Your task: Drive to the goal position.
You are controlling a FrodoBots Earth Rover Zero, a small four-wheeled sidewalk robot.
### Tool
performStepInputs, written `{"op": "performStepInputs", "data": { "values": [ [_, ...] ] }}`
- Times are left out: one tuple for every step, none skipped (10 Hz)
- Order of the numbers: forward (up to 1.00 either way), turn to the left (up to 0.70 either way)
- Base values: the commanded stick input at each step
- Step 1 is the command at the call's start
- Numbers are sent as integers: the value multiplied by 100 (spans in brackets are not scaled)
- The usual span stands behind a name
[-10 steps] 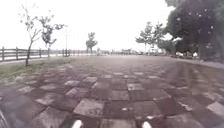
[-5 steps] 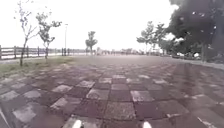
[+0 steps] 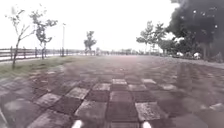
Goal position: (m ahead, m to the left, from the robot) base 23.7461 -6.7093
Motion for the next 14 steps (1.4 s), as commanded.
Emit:
{"op": "performStepInputs", "data": {
  "values": [
    [85, 0],
    [85, 0],
    [85, 0],
    [85, 0],
    [85, 0],
    [85, 0],
    [85, 0],
    [85, 0],
    [85, 0],
    [85, 0],
    [85, 0],
    [85, 0],
    [85, 0],
    [85, 0]
  ]
}}
